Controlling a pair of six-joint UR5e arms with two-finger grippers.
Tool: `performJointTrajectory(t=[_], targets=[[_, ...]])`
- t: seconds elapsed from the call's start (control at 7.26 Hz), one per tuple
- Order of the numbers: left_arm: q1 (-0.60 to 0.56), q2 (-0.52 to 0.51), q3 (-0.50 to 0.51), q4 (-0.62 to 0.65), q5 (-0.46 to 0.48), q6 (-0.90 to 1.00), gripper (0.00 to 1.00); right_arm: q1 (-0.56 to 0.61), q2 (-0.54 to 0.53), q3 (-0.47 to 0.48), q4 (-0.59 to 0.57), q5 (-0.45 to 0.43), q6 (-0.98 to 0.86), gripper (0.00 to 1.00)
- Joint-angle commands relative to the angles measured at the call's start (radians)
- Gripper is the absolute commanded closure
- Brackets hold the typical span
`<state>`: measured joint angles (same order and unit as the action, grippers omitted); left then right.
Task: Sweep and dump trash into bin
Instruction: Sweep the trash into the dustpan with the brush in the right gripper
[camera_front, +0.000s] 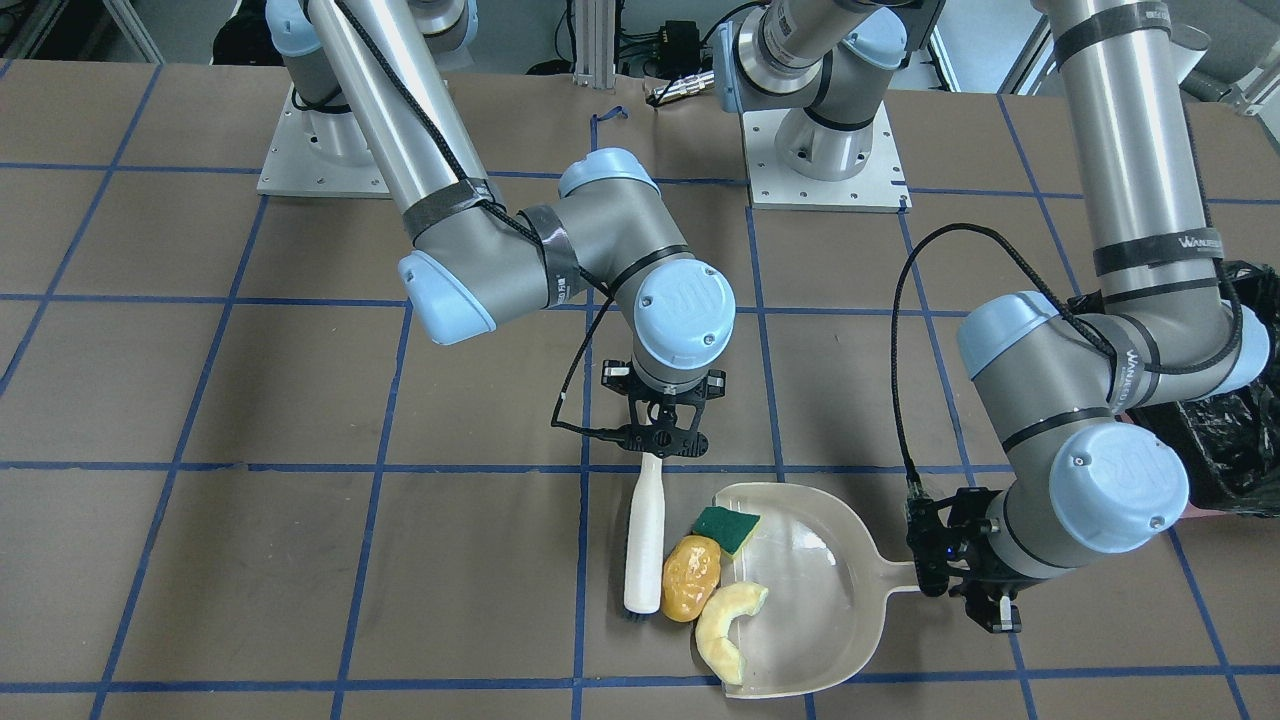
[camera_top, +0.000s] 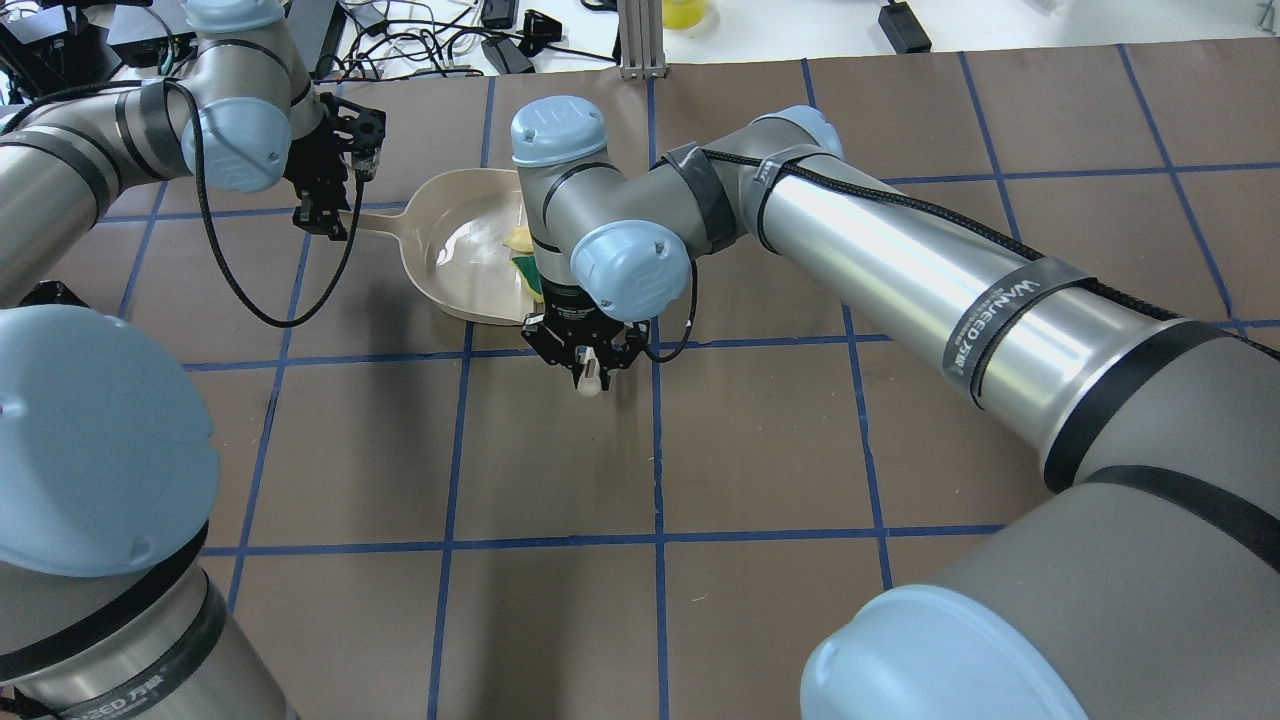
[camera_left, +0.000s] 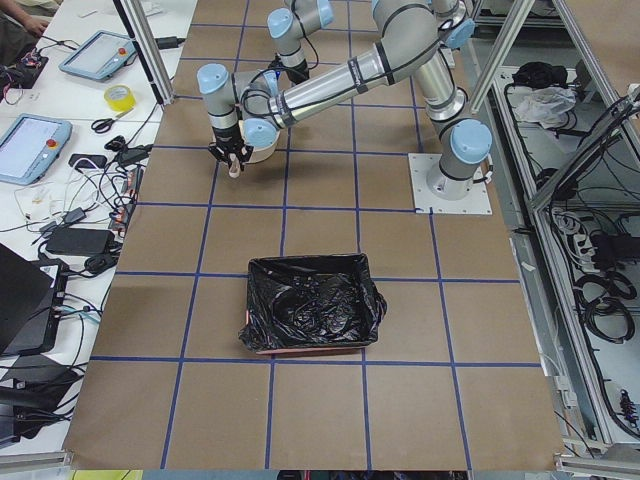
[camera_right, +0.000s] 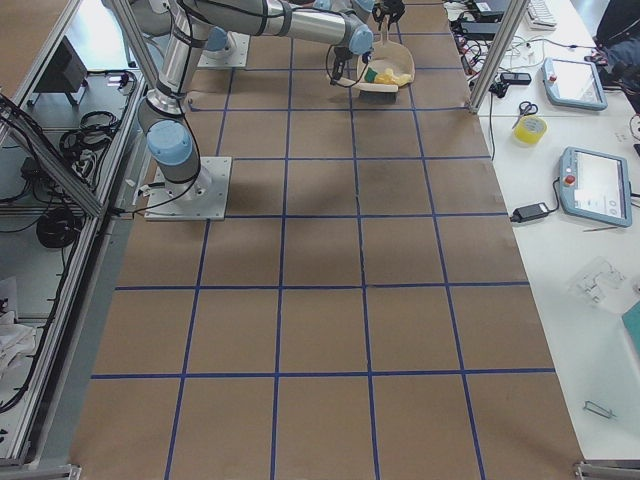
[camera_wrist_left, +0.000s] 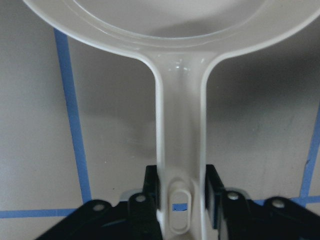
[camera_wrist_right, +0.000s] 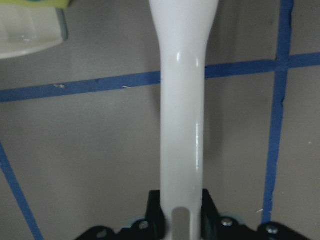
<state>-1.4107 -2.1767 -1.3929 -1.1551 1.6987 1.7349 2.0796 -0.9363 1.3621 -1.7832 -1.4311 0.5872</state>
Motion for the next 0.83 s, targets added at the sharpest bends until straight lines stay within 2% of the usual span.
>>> performJointTrajectory(t=[0.0, 0.69], targets=[[-0.001, 0.000, 0.000, 0.000, -0.002, 0.000, 0.81, 0.030, 0.043, -0.035, -0.031, 0.012, 0.005, 1.00], [-0.001, 0.000, -0.002, 0.000, -0.004, -0.002, 0.81, 0.069, 0.048, -0.081, -0.067, 0.049, 0.009, 1.00]])
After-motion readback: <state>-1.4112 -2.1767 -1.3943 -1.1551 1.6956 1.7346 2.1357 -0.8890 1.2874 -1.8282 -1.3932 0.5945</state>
